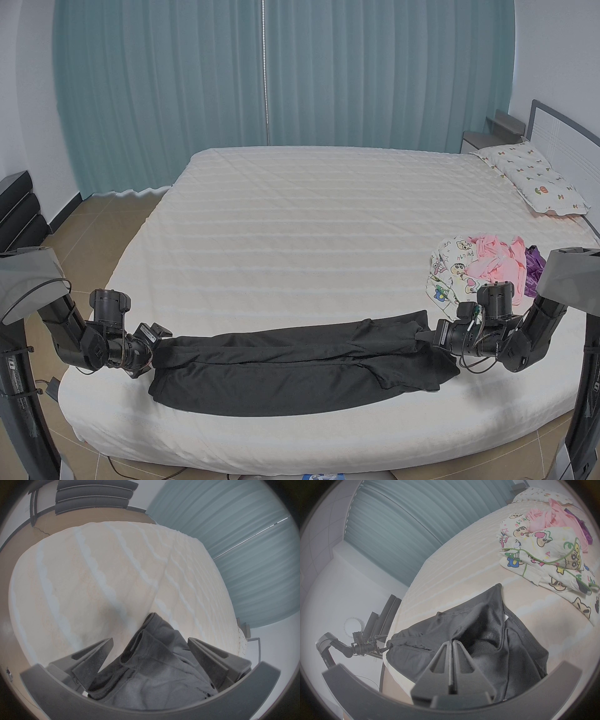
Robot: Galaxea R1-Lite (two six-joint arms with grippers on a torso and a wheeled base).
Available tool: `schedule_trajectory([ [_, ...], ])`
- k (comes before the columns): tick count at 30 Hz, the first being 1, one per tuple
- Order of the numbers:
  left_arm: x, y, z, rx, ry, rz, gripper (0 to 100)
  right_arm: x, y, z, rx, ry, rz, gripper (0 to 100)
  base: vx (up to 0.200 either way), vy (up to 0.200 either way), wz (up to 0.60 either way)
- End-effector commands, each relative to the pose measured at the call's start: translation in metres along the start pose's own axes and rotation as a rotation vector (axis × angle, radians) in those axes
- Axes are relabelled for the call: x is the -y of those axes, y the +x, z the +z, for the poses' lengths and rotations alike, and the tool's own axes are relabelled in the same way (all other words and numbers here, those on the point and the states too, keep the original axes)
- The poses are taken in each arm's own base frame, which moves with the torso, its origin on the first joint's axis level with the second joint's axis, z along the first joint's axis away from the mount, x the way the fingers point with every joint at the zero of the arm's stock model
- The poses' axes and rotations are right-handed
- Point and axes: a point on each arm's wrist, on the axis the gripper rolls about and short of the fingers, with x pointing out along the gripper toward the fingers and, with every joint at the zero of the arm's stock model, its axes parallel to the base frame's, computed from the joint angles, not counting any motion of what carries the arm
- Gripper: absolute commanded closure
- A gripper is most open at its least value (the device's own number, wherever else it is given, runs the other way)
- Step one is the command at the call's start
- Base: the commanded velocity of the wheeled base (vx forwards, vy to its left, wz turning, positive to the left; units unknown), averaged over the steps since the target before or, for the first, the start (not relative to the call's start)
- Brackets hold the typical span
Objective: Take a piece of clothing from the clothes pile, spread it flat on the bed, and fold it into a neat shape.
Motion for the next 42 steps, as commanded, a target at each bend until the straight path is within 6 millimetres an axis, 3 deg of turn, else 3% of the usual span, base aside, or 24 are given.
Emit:
schedule_trajectory([
  [1,0.007,-0.003,-0.002,-0.005,0.011,-0.007,0,0.001,-0.002,-0.004,-0.011,0.005,-0.006,100,0.000,0.000,0.00],
  [10,0.007,0.001,-0.002,-0.008,0.010,-0.003,0,0.005,-0.002,-0.003,-0.005,0.019,-0.013,100,0.000,0.000,0.00],
  [11,0.008,0.002,-0.001,-0.006,0.008,-0.005,100,0.006,-0.002,-0.003,-0.007,0.021,-0.015,100,0.000,0.000,0.00],
  [12,0.008,0.001,-0.001,-0.004,0.006,-0.006,100,0.006,-0.002,-0.002,-0.003,0.022,-0.013,100,0.000,0.000,0.00],
  [13,0.008,0.001,-0.001,-0.004,0.004,-0.006,100,0.006,-0.001,-0.002,-0.001,0.024,-0.014,0,0.000,0.000,0.00],
  [21,0.009,0.000,0.000,-0.001,-0.004,-0.010,100,0.005,-0.004,0.007,0.036,0.046,-0.013,0,0.000,0.000,0.00],
  [25,0.014,-0.006,0.003,0.012,-0.027,-0.030,100,-0.008,-0.015,0.015,0.073,0.132,-0.017,0,0.000,0.000,0.00],
  [31,0.022,-0.019,0.008,0.048,-0.028,-0.065,100,-0.020,-0.011,0.003,0.124,0.257,-0.148,0,0.000,0.000,0.00],
  [42,0.027,-0.026,0.011,0.065,-0.064,-0.092,100,-0.041,-0.012,-0.018,0.018,0.374,-0.250,0,0.000,0.000,0.00],
])
